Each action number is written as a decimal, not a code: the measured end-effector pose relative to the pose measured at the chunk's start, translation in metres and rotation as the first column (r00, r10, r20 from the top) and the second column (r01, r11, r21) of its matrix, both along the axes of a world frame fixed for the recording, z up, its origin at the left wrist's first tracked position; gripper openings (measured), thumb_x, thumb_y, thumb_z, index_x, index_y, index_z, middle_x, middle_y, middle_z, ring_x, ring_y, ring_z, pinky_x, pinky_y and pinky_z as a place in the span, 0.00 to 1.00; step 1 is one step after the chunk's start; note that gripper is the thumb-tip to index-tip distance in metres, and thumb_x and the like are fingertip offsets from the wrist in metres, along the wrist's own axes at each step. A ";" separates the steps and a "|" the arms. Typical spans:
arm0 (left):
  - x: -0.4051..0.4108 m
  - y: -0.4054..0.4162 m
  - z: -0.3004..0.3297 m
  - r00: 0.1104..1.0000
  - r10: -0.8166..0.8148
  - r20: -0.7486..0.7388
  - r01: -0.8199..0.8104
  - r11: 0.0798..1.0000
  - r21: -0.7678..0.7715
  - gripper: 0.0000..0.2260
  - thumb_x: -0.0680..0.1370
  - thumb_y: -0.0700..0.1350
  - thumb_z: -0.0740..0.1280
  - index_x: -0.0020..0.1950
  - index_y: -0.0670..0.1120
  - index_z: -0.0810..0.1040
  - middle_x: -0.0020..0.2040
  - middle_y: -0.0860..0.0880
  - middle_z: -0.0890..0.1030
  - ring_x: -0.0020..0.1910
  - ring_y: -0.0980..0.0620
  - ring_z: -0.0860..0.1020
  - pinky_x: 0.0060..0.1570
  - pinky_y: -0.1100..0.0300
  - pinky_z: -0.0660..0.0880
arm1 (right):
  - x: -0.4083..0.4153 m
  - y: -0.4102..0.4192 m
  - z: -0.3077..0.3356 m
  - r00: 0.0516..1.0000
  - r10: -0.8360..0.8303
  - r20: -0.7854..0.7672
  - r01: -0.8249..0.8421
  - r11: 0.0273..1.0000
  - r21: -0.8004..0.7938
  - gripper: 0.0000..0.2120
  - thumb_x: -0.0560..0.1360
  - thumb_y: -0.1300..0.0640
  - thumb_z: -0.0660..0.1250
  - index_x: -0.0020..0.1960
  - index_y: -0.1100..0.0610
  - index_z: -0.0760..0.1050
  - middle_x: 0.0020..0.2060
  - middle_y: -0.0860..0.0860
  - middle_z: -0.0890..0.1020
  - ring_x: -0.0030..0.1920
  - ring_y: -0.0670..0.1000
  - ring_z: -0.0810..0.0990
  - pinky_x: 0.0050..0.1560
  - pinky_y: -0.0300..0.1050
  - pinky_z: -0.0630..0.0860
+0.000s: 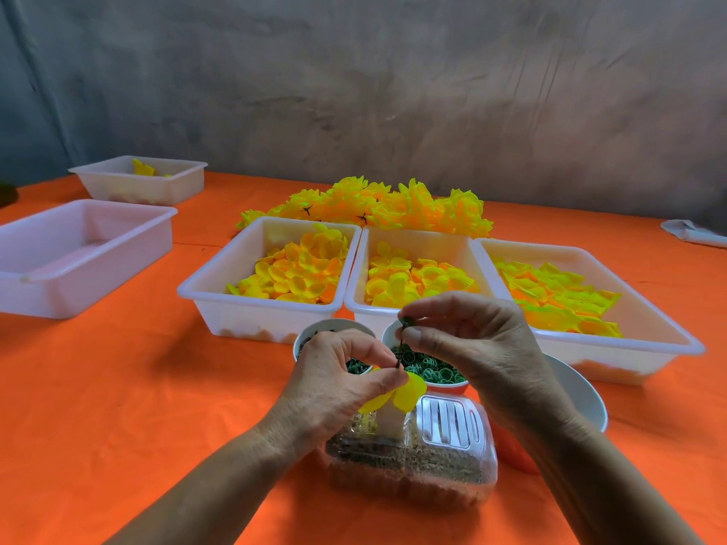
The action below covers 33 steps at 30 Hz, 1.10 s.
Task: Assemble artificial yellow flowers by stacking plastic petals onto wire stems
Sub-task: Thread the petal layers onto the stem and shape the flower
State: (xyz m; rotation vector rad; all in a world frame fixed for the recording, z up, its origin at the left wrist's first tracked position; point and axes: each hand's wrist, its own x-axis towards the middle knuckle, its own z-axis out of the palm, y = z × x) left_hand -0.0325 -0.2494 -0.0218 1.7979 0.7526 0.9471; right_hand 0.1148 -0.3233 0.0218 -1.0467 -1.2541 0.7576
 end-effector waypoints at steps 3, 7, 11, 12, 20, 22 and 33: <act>0.000 -0.001 0.001 1.000 -0.005 -0.006 0.005 1.000 0.006 0.05 0.66 0.43 0.78 0.35 0.49 0.84 0.41 0.52 0.84 0.46 0.53 0.81 0.55 0.46 0.76 | -0.001 0.000 -0.001 1.000 -0.009 -0.001 0.009 1.000 0.013 0.08 0.62 0.63 0.74 0.41 0.57 0.83 0.38 0.55 0.86 0.39 0.50 0.85 0.39 0.40 0.80; 0.000 -0.002 0.001 1.000 0.004 0.002 -0.004 1.000 -0.001 0.05 0.65 0.43 0.78 0.34 0.49 0.83 0.41 0.52 0.84 0.46 0.53 0.81 0.56 0.46 0.76 | 0.000 0.000 -0.003 1.000 -0.013 -0.021 0.013 1.000 0.017 0.11 0.61 0.61 0.75 0.43 0.54 0.84 0.38 0.54 0.86 0.40 0.50 0.85 0.39 0.39 0.80; 0.000 -0.002 0.001 1.000 0.000 0.010 0.000 1.000 -0.014 0.06 0.66 0.42 0.78 0.34 0.50 0.83 0.41 0.51 0.84 0.46 0.52 0.82 0.56 0.44 0.75 | -0.002 0.000 -0.004 0.998 -0.035 -0.045 0.038 0.997 0.061 0.12 0.61 0.62 0.76 0.43 0.53 0.84 0.38 0.52 0.86 0.40 0.48 0.85 0.39 0.37 0.78; 0.000 -0.003 0.001 1.000 0.002 0.010 -0.002 1.000 -0.017 0.06 0.66 0.43 0.78 0.34 0.51 0.83 0.41 0.51 0.84 0.46 0.51 0.82 0.56 0.44 0.75 | -0.003 -0.001 -0.004 0.997 -0.049 -0.053 0.052 0.996 0.069 0.12 0.61 0.62 0.77 0.43 0.53 0.84 0.38 0.52 0.86 0.39 0.48 0.85 0.38 0.36 0.78; -0.002 -0.005 0.003 1.000 -0.001 -0.002 0.001 1.000 -0.004 0.07 0.67 0.44 0.78 0.34 0.54 0.82 0.40 0.52 0.83 0.45 0.52 0.81 0.55 0.43 0.75 | -0.016 -0.001 -0.008 0.994 -0.078 -0.077 0.083 0.994 0.066 0.16 0.60 0.62 0.75 0.47 0.55 0.80 0.39 0.53 0.85 0.41 0.49 0.84 0.40 0.37 0.78; -0.001 -0.005 0.003 1.000 0.001 -0.005 -0.001 1.000 -0.001 0.07 0.67 0.44 0.78 0.34 0.54 0.82 0.39 0.53 0.83 0.43 0.52 0.81 0.54 0.42 0.75 | -0.017 -0.002 -0.008 0.992 -0.093 -0.083 0.098 0.993 0.069 0.20 0.59 0.62 0.75 0.51 0.57 0.78 0.40 0.53 0.85 0.41 0.49 0.84 0.41 0.38 0.79; -0.001 -0.005 0.002 1.000 0.001 0.010 -0.002 1.000 0.010 0.10 0.67 0.43 0.78 0.32 0.56 0.81 0.37 0.54 0.82 0.40 0.55 0.80 0.50 0.50 0.75 | -0.021 -0.004 -0.008 0.990 -0.124 -0.064 0.129 0.988 0.083 0.23 0.59 0.62 0.74 0.53 0.57 0.76 0.39 0.52 0.84 0.39 0.48 0.83 0.41 0.38 0.79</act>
